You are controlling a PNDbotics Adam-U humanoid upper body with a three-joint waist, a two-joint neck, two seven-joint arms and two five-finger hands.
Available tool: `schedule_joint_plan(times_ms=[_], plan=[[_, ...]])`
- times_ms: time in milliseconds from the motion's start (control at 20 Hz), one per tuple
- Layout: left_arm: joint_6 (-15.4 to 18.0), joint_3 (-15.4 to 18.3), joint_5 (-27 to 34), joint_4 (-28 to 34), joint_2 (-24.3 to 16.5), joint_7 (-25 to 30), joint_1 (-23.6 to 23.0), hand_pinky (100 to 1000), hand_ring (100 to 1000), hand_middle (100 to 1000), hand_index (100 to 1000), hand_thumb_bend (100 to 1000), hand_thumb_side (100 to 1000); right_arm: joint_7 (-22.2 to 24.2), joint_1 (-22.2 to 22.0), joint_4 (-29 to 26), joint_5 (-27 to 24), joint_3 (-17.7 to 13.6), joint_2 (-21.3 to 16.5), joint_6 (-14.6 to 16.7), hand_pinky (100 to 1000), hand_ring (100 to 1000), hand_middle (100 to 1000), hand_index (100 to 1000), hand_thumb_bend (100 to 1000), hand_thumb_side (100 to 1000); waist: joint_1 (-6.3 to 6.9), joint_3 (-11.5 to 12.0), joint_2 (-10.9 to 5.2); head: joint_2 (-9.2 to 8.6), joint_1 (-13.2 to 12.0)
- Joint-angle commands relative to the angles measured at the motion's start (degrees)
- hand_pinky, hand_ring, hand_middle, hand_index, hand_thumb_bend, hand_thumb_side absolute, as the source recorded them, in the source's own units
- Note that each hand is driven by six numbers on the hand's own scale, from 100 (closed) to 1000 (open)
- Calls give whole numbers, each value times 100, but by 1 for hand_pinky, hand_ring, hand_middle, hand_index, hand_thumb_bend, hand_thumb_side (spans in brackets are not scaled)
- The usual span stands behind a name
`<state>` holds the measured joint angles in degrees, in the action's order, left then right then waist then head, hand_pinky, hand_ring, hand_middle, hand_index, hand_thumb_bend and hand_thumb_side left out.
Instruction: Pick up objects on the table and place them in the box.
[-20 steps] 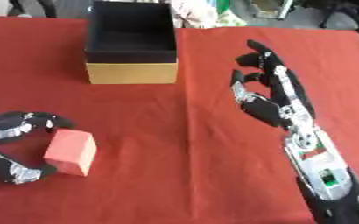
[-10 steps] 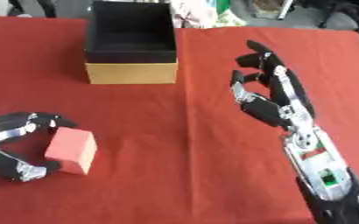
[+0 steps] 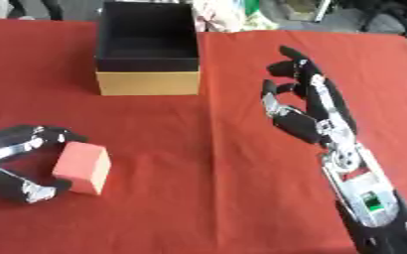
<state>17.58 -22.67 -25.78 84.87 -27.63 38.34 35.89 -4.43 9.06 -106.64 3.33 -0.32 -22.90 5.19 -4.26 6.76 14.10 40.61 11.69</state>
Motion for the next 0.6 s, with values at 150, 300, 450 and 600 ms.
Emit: schedule_joint_plan(times_ms=[150, 300, 450, 600], plan=[[-21, 13, -20, 68, -40, -21, 56, 778, 848, 617, 803, 221, 251, 18, 51, -41, -22, -28, -73, 11, 637, 797, 699, 940, 100, 210, 31, -12, -76, -71, 4], [-65, 42, 31, 137, -50, -140, 55, 773, 837, 588, 750, 197, 236, 15, 49, -40, -22, -32, -71, 11, 637, 797, 699, 940, 100, 210, 36, -13, -73, -72, 6], [-126, 97, 89, 246, -70, -281, 63, 769, 830, 573, 737, 177, 232, 14, 45, -38, -19, -37, -69, 11, 637, 797, 699, 940, 100, 210, 41, -12, -73, -72, 11], [-197, 168, 161, 393, -106, -405, 102, 768, 826, 571, 735, 165, 229, 9, 38, -37, -15, -43, -72, 10, 637, 797, 699, 940, 100, 210, 46, -9, -76, -70, 16]])
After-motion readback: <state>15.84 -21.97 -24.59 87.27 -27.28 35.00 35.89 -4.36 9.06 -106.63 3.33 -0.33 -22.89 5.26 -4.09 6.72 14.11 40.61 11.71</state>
